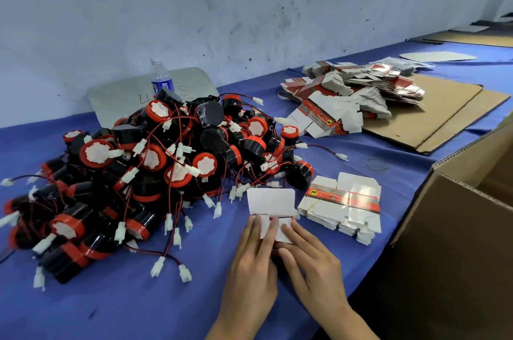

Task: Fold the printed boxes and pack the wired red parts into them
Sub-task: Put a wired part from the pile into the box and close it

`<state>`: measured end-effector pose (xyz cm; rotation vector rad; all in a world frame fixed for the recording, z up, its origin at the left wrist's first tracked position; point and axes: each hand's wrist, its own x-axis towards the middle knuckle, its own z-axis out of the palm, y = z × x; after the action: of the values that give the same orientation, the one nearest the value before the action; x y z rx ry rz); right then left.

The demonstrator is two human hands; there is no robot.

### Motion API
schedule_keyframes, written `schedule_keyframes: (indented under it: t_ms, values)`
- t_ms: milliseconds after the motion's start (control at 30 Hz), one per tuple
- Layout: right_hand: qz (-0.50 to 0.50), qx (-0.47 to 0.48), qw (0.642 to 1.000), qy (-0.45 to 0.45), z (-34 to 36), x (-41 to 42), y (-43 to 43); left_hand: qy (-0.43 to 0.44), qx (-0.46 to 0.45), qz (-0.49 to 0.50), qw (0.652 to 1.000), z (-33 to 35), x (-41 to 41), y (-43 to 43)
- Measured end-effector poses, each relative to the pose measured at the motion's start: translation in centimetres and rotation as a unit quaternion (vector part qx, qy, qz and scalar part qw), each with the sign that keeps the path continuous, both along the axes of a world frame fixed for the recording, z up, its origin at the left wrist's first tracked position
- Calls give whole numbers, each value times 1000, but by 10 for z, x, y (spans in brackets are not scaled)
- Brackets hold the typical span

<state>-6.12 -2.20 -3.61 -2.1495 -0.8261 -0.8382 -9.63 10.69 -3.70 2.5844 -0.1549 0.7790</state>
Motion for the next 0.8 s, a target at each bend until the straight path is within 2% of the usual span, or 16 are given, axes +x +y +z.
schedule_keyframes:
  t_ms: [33, 100, 167, 233, 267, 333, 400, 467, 567, 633, 700, 800]
  values:
    - [10, 19, 999, 31, 0, -1, -2, -2, -15, -7, 1000, 0, 0, 1]
    - [11, 112, 981, 160, 7, -1, -3, -5, -34, -14, 999, 1, 2, 2]
    - [22, 265, 922, 282, 19, 10, -6, -10, -49, -12, 999, 3, 6, 3]
    - [29, 368, 885, 285, 41, 30, -10, -3, -71, -13, 997, 3, 7, 3]
    - [41, 377, 880, 287, 56, 42, -11, -2, -77, -14, 997, 3, 8, 3]
    - [80, 309, 883, 345, 81, 61, -4, -2, -89, -19, 996, 1, 7, 3]
    - [109, 179, 876, 435, 90, 68, 9, -1, -94, -18, 995, 0, 7, 4]
    - [131, 75, 876, 458, 88, 68, 17, -1, -103, -13, 995, -2, 8, 5]
    - [175, -47, 904, 388, 72, 66, 16, -20, -116, -28, 993, 1, 9, 6]
    - [127, -130, 940, 289, 59, 64, 9, -26, -134, -37, 990, 3, 9, 6]
    - [97, -99, 953, 269, 51, 59, 3, -16, -180, -36, 983, 6, 8, 9]
    - [128, -63, 935, 326, 46, 50, -4, -16, -218, -37, 975, 7, 6, 13]
